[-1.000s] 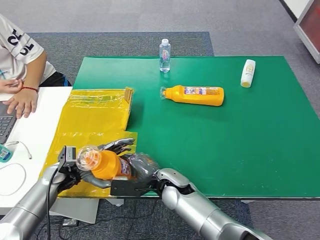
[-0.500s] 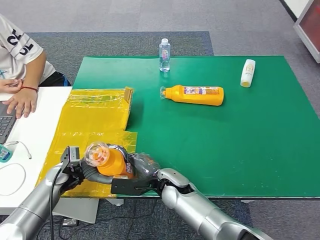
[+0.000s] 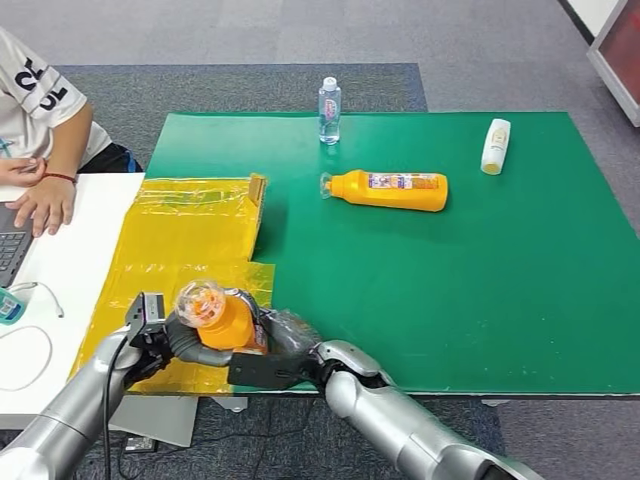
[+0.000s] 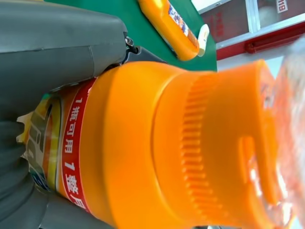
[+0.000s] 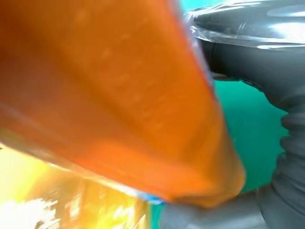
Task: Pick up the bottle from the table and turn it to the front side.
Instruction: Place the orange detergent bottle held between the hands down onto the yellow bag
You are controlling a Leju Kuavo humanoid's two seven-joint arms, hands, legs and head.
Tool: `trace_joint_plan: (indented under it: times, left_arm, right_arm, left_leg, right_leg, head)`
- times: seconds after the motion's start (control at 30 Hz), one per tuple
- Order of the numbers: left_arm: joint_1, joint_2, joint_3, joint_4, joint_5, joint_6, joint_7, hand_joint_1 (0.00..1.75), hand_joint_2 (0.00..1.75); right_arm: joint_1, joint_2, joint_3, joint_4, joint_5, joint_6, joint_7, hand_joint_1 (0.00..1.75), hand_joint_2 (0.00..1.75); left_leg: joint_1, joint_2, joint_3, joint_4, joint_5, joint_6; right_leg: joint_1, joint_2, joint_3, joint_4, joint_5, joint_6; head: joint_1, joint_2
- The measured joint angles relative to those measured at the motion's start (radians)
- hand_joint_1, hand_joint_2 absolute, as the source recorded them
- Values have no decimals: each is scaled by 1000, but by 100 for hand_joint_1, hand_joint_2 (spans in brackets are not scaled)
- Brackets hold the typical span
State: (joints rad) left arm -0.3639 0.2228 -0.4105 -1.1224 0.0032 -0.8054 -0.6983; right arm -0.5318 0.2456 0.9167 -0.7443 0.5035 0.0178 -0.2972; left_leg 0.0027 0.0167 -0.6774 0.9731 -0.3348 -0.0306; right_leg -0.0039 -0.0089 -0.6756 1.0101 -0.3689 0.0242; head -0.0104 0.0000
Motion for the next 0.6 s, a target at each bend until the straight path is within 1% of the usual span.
trace_joint_plan:
  times: [0.1, 0.2, 0.33, 0.6]
  left_arm:
    - [-1, -2, -1, -1, -1, 1, 0, 175, 175]
    - [-2, -5, -5, -5, -3, 2, 0, 175, 175]
    - [-6, -10, -9, -14, -3, 4, 0, 175, 175]
    - [-23, -12, -18, -34, -6, 21, -1, 175, 175]
  right_arm:
    - [11, -5, -54, 9, -104, 50, -43, 0, 175]
    - [16, -12, -108, 18, -167, 82, -66, 0, 175]
    - [18, -20, -164, 26, -205, 100, -83, 0, 175]
    - [25, -32, -231, 33, -252, 113, -100, 0, 175]
  left_leg:
    - [0, 0, 0, 0, 0, 0]
    - [0, 0, -1, 0, 0, 0]
    - [0, 0, -1, 0, 1, 0]
    - [0, 0, -1, 0, 1, 1]
  right_leg:
    - [0, 0, 0, 0, 0, 0]
    - [0, 0, 0, 0, 1, 0]
    - [0, 0, 0, 0, 1, 0]
    - [0, 0, -1, 0, 1, 0]
  head:
    - [0, 0]
    - [0, 0]
    - [0, 0]
    - [0, 0]
